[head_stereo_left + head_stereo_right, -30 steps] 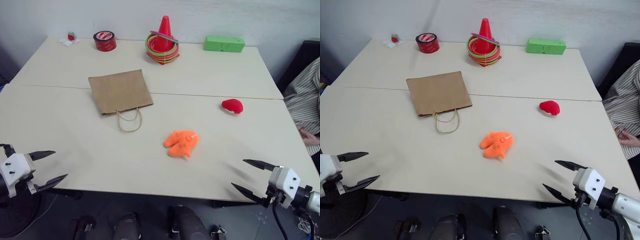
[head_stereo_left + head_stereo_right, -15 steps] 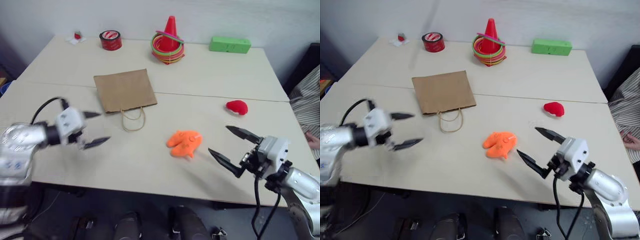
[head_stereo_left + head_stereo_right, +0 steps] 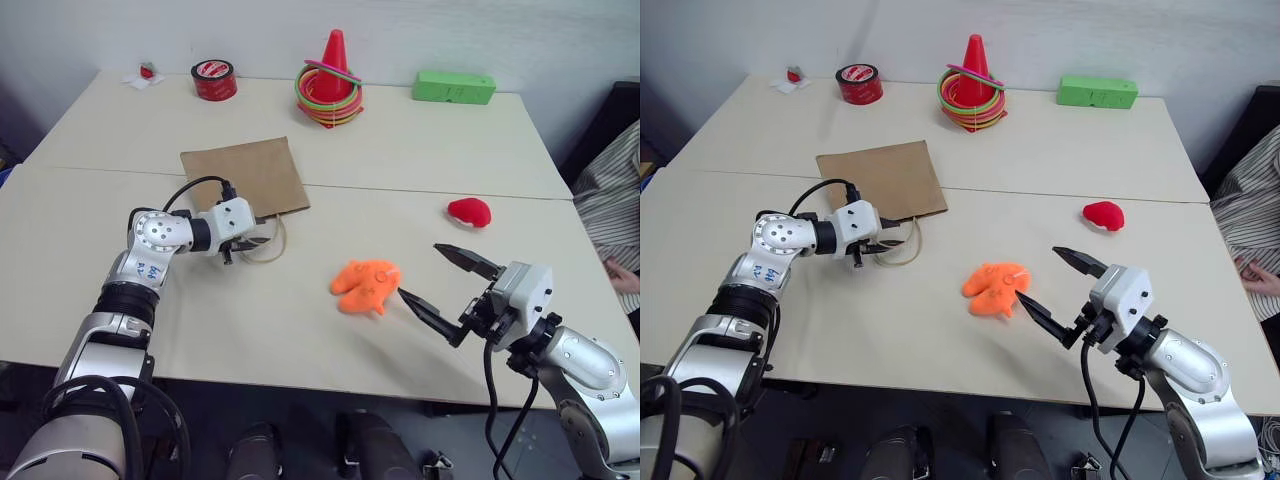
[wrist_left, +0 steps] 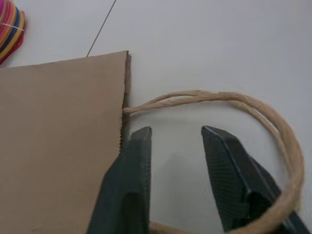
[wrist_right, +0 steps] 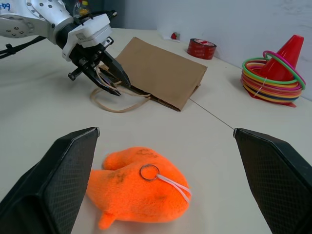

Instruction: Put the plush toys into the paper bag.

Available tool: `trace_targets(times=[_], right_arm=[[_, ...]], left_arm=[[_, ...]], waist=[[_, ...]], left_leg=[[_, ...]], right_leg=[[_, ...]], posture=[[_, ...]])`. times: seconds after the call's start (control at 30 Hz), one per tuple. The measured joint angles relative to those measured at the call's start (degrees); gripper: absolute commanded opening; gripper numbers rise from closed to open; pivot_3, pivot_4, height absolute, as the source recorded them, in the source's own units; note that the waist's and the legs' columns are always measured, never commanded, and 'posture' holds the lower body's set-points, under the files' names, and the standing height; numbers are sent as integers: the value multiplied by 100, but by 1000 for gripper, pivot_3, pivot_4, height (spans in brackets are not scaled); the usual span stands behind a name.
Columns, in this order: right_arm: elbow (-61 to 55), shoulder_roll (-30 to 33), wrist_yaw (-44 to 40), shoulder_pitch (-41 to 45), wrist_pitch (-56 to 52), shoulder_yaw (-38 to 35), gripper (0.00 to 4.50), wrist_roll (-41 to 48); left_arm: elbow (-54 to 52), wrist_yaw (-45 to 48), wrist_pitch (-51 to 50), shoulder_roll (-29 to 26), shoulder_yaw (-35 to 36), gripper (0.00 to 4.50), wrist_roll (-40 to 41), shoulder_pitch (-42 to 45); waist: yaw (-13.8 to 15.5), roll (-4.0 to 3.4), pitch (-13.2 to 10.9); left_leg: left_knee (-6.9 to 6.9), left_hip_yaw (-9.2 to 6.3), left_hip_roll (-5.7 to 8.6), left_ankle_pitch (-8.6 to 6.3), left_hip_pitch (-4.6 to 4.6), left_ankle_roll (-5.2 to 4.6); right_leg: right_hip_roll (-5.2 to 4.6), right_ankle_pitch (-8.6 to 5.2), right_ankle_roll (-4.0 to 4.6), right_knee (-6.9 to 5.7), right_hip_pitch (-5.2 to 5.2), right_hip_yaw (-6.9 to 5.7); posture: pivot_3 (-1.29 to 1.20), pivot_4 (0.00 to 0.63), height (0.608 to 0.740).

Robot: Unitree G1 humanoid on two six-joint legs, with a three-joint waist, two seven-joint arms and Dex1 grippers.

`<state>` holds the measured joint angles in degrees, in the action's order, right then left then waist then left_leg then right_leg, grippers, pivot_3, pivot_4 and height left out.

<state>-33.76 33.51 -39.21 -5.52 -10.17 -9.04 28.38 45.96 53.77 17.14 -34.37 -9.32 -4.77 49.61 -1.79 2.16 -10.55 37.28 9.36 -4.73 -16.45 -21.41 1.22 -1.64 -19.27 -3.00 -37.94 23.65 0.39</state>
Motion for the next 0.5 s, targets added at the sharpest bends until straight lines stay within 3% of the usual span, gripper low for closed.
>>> trace_targets(times=[0.07, 0.1, 0.2, 0.33, 0.37, 0.5], right_arm=[[-59, 0, -2, 99, -133, 88, 3204, 80], [-95, 0, -3, 149, -193, 159, 2810, 124], [-137, 0, -3, 475, -417, 368, 1750, 192], [-64, -6, -4, 1330, -712, 799, 280, 155], [20, -30, -4, 1606, -792, 935, 22, 96], [772, -615, -19, 2793, -1060, 1827, 22, -288]], left_arm=[[-2, 214, -138, 7, 95, 113, 169, 13], [-14, 326, -239, 5, 176, 0, 286, 12], [-419, 835, -898, -9, 548, 0, 956, -80], [-1814, 1547, -2059, -206, 1091, 0, 2133, -424], [-2153, 1648, -2361, -308, 1168, 0, 2347, -553], [-3277, 1540, -3594, -440, 1557, 0, 3129, -984]], waist=[[1, 0, 0], [1, 0, 0], [-7, 0, 0], [-52, 0, -1], [-78, 0, -1], [-142, 0, -1]], left_leg=[[3, 0, -1, 0, 0, 0], [4, 0, -1, 0, 0, 0], [7, 0, -6, 0, -3, 0], [12, 2, -21, -1, -2, 3], [15, 2, -21, -2, 0, 4], [31, -6, -33, 1, 1, 8]], right_leg=[[0, 0, 0, -2, 0, 0], [1, 0, 0, -2, 0, 0], [0, 0, 0, -5, 2, 0], [1, 0, 0, -11, 4, 5], [3, 0, 0, -12, 2, 6], [7, -2, 5, -36, 2, 6]], posture=[[0, 150, 740], [0, 150, 740], [0, 150, 740], [0, 150, 740], [0, 150, 740], [0, 150, 740]])
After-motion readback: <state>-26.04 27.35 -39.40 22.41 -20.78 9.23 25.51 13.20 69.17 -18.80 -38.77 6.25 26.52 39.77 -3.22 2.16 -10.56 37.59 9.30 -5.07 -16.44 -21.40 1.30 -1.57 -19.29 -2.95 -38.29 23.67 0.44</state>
